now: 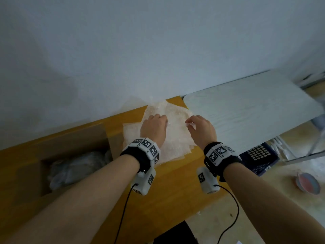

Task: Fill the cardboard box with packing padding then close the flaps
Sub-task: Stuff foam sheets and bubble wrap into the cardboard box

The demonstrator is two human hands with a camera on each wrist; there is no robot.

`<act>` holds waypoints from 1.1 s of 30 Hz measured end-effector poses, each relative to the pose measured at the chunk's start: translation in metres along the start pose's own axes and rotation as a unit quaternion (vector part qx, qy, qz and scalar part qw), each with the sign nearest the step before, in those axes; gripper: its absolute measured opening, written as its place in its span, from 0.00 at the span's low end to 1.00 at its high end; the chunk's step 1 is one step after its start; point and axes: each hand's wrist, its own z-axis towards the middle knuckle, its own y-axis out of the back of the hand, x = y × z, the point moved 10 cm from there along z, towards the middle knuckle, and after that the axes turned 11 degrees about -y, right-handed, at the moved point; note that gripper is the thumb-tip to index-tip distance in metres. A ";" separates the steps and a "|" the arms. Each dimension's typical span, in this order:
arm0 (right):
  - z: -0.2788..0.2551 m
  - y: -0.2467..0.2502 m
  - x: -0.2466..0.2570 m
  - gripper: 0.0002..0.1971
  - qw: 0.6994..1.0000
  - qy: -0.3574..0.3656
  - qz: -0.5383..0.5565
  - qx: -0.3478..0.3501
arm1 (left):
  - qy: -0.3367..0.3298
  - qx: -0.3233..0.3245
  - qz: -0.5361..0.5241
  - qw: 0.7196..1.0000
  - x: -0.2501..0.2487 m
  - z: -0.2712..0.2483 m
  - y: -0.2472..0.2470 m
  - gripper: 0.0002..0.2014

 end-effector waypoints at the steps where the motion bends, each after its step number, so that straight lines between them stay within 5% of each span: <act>1: -0.002 0.008 0.007 0.08 1.000 0.003 0.003 -0.007 | -0.009 -0.011 0.000 1.000 -0.002 0.000 0.011 0.12; 9: -0.019 0.041 0.083 0.07 0.996 0.067 0.030 -0.049 | -0.018 -0.080 0.001 0.997 0.022 -0.027 0.097 0.10; 15: -0.044 0.020 0.151 0.07 0.990 0.135 0.028 -0.022 | -0.025 -0.096 0.063 0.993 0.066 -0.082 0.146 0.10; 23: -0.092 -0.047 0.219 0.09 0.976 0.213 0.005 0.043 | -0.014 -0.076 0.122 0.990 0.127 -0.169 0.159 0.09; 33: -0.124 -0.110 0.242 0.13 0.953 0.263 -0.088 0.126 | 0.014 -0.032 0.114 0.993 0.166 -0.222 0.140 0.09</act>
